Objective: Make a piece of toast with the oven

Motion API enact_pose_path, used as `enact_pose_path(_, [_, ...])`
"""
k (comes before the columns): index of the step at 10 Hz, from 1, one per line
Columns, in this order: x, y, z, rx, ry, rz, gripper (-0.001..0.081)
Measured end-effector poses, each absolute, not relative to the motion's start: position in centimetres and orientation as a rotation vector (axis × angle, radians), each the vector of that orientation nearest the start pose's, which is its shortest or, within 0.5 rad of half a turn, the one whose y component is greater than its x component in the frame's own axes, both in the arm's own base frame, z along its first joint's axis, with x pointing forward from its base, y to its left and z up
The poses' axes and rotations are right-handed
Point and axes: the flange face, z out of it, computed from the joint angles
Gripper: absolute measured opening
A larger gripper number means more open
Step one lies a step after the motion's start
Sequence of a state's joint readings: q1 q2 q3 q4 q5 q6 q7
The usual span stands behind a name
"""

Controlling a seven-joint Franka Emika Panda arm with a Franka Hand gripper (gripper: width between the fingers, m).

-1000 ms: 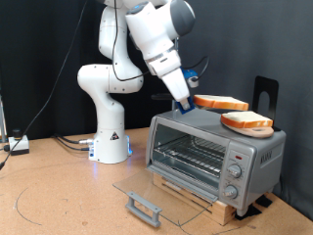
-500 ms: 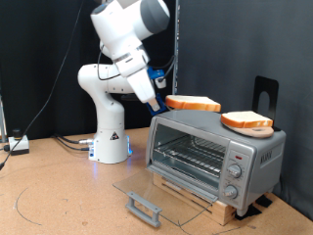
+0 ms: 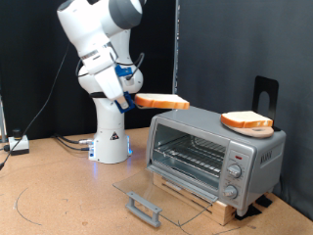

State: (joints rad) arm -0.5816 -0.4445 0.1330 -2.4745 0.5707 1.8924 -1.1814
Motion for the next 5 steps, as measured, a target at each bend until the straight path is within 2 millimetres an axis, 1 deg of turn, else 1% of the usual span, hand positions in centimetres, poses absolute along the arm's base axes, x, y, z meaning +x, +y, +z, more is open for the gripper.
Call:
enact_pose_path(1, [37.7,-14.4,44.7,-2.601,-0.672,-0.335,0.0393])
enact_pose_path(2, [37.7,-14.4,44.5,-2.605,-0.67,-0.336,0.0393])
enact_pose_path(3, [37.7,-14.2,44.1,-2.606,-0.706,-0.345,0.0393])
enact_pose_path(5, [37.5,-13.7,42.0,-2.583,-0.805,-0.325,0.0393])
